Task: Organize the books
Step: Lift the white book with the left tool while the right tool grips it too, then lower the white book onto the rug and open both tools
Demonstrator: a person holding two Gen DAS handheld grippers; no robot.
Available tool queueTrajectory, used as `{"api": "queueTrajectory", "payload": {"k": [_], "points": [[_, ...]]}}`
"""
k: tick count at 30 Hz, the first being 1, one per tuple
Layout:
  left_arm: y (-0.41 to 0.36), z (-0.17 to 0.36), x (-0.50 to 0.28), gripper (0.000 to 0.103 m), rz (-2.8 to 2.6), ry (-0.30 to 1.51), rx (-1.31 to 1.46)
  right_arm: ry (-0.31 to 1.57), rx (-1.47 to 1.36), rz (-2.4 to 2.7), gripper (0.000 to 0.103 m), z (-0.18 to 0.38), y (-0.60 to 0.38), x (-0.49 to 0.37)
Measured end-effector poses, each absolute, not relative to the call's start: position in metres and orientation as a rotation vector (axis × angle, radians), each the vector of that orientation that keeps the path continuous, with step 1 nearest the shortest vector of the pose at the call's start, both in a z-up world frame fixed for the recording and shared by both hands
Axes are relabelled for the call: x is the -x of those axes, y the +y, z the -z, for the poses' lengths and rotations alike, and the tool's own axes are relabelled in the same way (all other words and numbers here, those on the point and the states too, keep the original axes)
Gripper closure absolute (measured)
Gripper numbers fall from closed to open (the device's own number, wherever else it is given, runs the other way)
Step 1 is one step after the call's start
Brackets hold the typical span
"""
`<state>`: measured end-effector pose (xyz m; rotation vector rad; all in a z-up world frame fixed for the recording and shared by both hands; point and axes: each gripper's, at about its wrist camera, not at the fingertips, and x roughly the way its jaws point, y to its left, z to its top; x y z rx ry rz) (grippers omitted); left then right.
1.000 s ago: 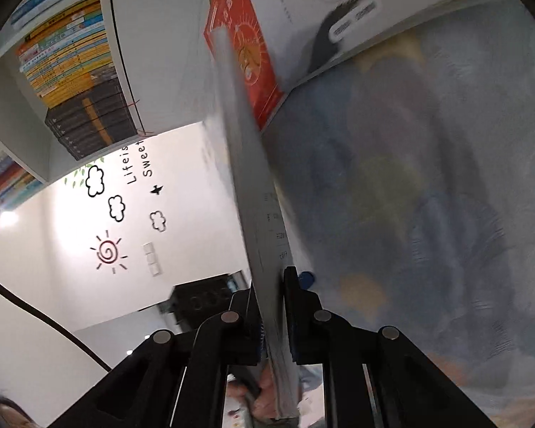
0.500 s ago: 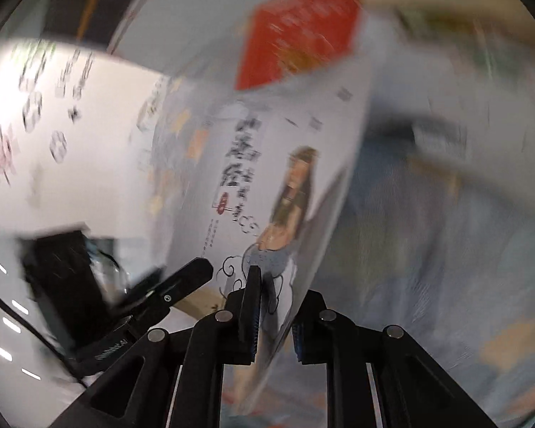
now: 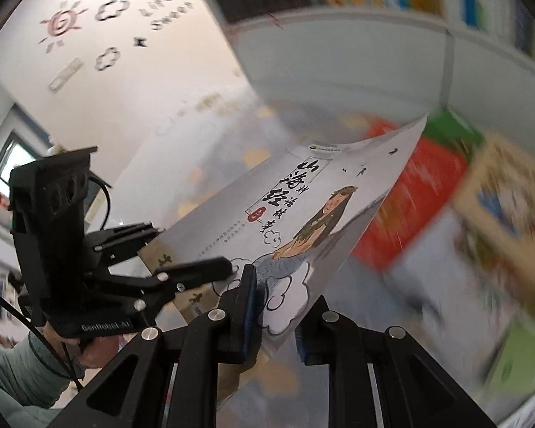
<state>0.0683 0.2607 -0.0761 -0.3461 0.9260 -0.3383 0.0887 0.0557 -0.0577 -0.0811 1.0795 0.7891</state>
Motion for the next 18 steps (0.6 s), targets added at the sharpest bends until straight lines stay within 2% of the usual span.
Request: {"api": "queueTrajectory", "payload": {"k": [4,9,18], "points": [[0.311,0.081,-0.097,0.054,0.215,0.89,0.383,1.044,0.091,-0.865,0.086,0.057,0.109,-0.133],[0.363,0.103,-0.132,0.054,0.111,0.893,0.403,1.082,0.097,-0.941,0.084,0.085,0.171,-0.179],[0.397,0.153,-0.173,0.054,0.02,0.96,0.394,1.165,0.033,-0.93,0.082,0.148,0.216,-0.236]]}}
